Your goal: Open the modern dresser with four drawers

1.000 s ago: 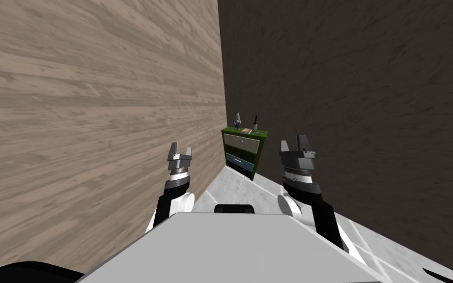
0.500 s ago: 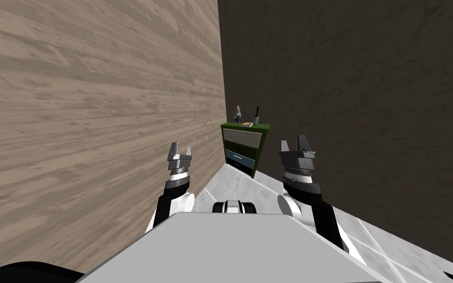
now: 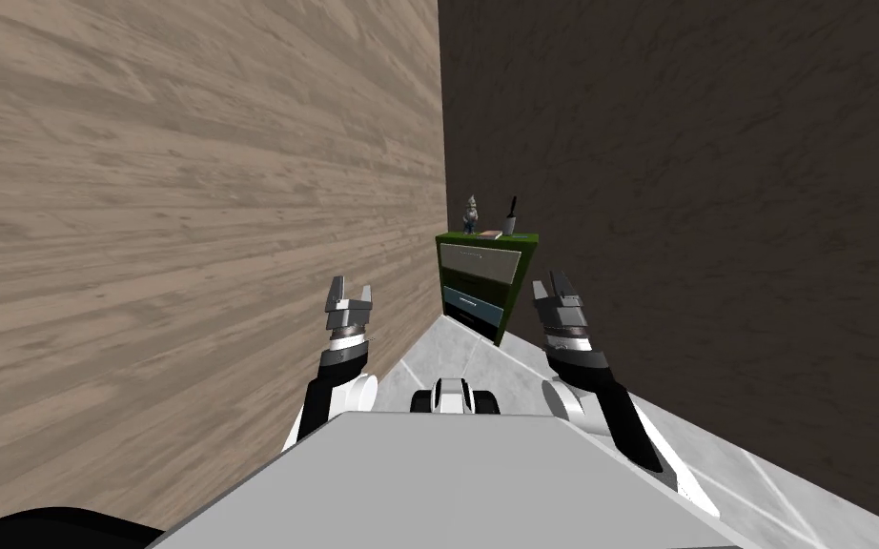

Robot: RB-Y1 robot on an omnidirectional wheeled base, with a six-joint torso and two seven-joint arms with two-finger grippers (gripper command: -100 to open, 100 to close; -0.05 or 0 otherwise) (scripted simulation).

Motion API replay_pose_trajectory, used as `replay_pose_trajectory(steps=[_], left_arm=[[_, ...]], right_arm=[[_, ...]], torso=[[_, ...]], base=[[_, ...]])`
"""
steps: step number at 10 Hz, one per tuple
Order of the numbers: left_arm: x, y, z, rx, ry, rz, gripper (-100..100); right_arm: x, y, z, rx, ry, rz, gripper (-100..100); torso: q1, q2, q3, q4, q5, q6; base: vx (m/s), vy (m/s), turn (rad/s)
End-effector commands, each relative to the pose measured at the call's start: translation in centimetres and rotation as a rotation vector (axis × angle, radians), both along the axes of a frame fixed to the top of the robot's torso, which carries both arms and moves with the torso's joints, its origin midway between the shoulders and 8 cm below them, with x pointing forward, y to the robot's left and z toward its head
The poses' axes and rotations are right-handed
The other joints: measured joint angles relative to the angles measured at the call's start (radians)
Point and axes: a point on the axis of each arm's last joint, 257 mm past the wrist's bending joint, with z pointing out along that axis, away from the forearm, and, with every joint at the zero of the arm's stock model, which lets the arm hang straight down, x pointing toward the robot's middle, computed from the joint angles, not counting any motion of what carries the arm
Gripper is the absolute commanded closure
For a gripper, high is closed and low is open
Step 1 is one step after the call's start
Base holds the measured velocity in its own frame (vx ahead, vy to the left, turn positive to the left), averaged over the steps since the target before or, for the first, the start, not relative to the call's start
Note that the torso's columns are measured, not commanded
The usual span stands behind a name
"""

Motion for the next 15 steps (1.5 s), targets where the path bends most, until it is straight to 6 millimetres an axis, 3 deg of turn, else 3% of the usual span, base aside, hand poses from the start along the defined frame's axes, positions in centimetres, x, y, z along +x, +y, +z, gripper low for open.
replay_pose_trajectory(steps=[1,4,5,6,7,8,9,11,12,13,15], left_arm=[[0.0,0.0,0.0,0.0,0.0,0.0,0],[0.0,0.0,0.0,0.0,0.0,0.0,0],[0.0,0.0,0.0,0.0,0.0,0.0,0],[0.0,0.0,0.0,0.0,0.0,0.0,0],[0.0,0.0,0.0,0.0,0.0,0.0,0],[0.0,0.0,0.0,0.0,0.0,0.0,0],[0.0,0.0,0.0,0.0,0.0,0.0,0],[0.0,0.0,0.0,0.0,0.0,0.0,0],[0.0,0.0,0.0,0.0,0.0,0.0,0],[0.0,0.0,0.0,0.0,0.0,0.0,0],[0.0,0.0,0.0,0.0,0.0,0.0,0]], right_arm=[[2.1,-0.4,-4.0,-0.109,0.126,-0.032,-100],[4.4,-1.8,-9.6,-0.264,0.292,-0.086,-100],[4.4,-1.8,-9.6,-0.264,0.292,-0.086,-100],[5.0,-2.6,-11.6,-0.322,0.351,-0.107,-100],[5.0,-2.6,-11.6,-0.322,0.351,-0.107,-100],[5.5,-3.6,-13.7,-0.384,0.412,-0.13,-100],[5.5,-3.6,-13.7,-0.384,0.412,-0.13,-100],[6.3,-6.1,-18.0,-0.516,0.536,-0.181,-100],[6.3,-6.1,-18.0,-0.516,0.536,-0.181,-100],[6.5,-7.6,-20.1,-0.587,0.6,-0.208,-100],[6.5,-9.4,-22.2,-0.659,0.665,-0.237,-100]], torso=[[-0.001,0.001,0.0,0.0,0.0,0.0],[0.0,0.001,0.0,0.001,0.0,0.0],[0.0,0.001,0.0,0.0,0.0,0.0],[-0.002,0.001,0.0,0.001,0.0,0.001],[-0.001,0.002,0.001,0.001,0.0,0.0],[-0.002,0.001,0.001,0.001,-0.001,0.0],[-0.001,0.001,0.0,0.001,0.0,0.0],[-0.001,0.0,0.0,0.0,0.0,0.0],[0.001,0.0,0.0,0.0,0.0,0.0],[0.0,0.001,0.0,0.001,0.0,0.001],[0.0,0.0,0.0,0.0,0.0,0.0]], base=[[0.02,0.063,0.197],[0.025,0.07,0.233],[0.022,0.049,0.083],[0.014,0.053,0.139],[0.014,0.036,0.087],[0.017,0.047,0.191],[0.018,0.035,0.077],[0.024,0.054,0.225],[0.027,0.055,0.111],[0.031,0.057,0.177],[0.042,0.065,0.201]])
